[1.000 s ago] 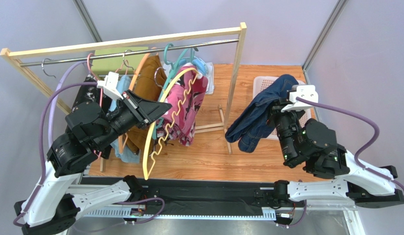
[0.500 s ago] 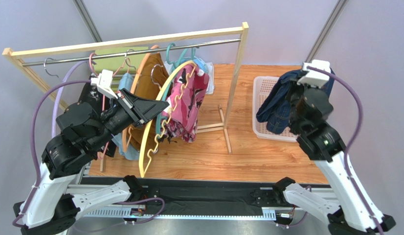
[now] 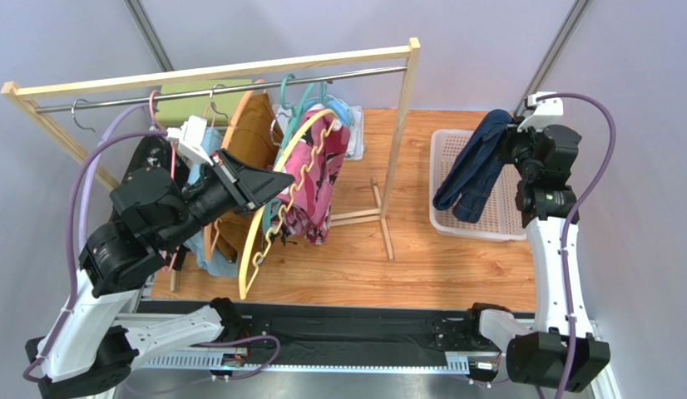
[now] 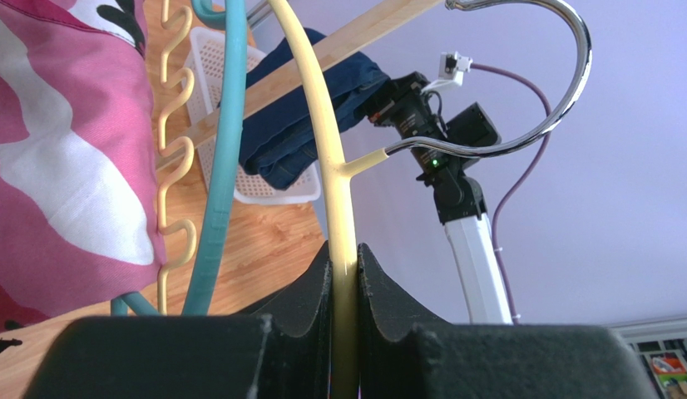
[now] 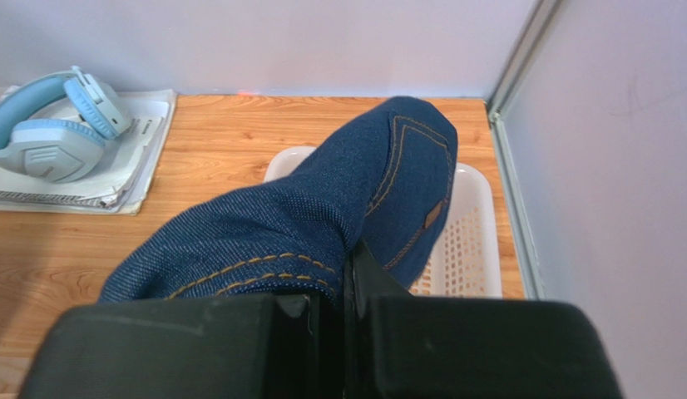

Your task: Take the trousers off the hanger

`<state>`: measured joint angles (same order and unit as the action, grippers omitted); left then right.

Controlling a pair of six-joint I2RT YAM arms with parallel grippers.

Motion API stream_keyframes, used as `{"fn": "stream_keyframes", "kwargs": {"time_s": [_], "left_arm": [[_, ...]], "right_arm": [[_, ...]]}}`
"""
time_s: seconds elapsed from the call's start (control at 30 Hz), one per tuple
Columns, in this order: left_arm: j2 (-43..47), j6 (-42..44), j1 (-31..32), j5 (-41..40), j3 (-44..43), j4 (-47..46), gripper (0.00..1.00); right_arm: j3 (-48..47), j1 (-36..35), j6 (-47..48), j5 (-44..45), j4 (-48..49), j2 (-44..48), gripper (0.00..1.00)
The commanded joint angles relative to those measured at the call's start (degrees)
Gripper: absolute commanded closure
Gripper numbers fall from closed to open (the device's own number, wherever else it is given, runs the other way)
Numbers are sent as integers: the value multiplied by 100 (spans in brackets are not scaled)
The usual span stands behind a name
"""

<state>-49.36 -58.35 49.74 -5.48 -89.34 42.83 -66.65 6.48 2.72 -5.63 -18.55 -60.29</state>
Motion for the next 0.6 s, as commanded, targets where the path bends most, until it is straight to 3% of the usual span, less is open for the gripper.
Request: {"fn": "stream_keyframes", "kwargs": {"time_s": [0.0, 0.13, 0.33, 0.57], "left_arm": [[-214, 183, -17, 327, -242, -82, 100], [-311, 210, -17, 433, -215, -82, 100], [-381, 271, -17, 495, -242, -90, 100], [-293, 385, -17, 495, -224, -3, 100]], "right_arm": [[-172, 608, -17, -1537, 1187, -184, 100], [-374, 1074, 70, -2381, 1195, -483, 100], [-743, 1162, 517, -2382, 844, -861, 100], [-1033, 1162, 931, -1609, 283, -739, 100]]}}
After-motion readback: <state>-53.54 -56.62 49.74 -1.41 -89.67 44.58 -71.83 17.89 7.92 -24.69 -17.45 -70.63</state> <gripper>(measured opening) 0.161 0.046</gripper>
